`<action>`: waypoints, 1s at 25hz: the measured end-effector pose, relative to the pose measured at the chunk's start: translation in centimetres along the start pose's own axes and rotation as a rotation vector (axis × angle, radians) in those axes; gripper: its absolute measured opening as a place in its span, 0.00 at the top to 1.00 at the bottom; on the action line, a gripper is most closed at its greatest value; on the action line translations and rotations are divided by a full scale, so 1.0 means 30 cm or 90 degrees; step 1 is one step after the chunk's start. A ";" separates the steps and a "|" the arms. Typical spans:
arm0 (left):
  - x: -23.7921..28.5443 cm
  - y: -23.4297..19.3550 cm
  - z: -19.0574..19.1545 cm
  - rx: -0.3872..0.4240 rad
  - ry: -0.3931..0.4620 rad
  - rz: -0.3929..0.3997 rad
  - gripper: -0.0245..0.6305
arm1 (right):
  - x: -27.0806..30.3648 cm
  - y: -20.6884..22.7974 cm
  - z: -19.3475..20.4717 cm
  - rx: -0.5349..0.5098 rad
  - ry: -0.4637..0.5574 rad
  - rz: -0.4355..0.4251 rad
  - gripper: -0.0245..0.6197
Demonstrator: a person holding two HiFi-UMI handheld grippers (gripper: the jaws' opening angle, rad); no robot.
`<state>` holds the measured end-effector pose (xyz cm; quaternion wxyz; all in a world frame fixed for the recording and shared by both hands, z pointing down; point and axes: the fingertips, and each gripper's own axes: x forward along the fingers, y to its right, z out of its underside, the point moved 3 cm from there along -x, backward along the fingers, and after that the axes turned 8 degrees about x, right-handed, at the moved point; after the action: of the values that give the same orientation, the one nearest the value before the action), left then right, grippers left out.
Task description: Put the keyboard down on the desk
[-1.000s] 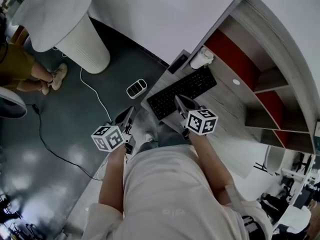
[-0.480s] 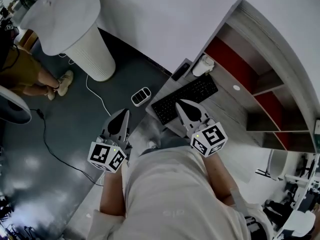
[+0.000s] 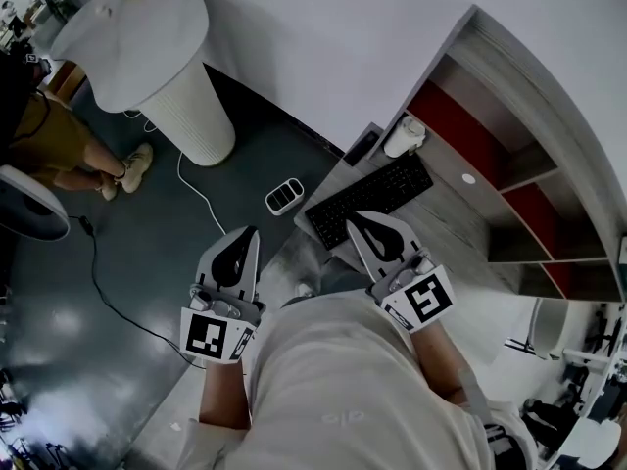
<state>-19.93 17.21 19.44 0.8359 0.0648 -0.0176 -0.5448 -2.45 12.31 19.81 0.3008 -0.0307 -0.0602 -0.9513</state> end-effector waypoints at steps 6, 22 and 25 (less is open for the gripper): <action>-0.017 0.015 -0.031 -0.010 0.023 0.009 0.94 | -0.001 -0.042 -0.012 -0.015 0.009 -0.016 0.90; -0.003 0.063 -0.032 -0.028 0.046 0.033 0.94 | -0.003 -0.041 0.006 -0.001 0.005 -0.017 0.90; -0.011 0.066 -0.030 -0.045 0.058 0.040 0.94 | -0.002 -0.038 0.010 -0.001 0.002 -0.016 0.90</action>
<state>-18.16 18.37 18.81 0.8541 0.0595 0.0377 -0.5154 -3.04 13.31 19.99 0.2888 -0.0282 -0.0596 -0.9551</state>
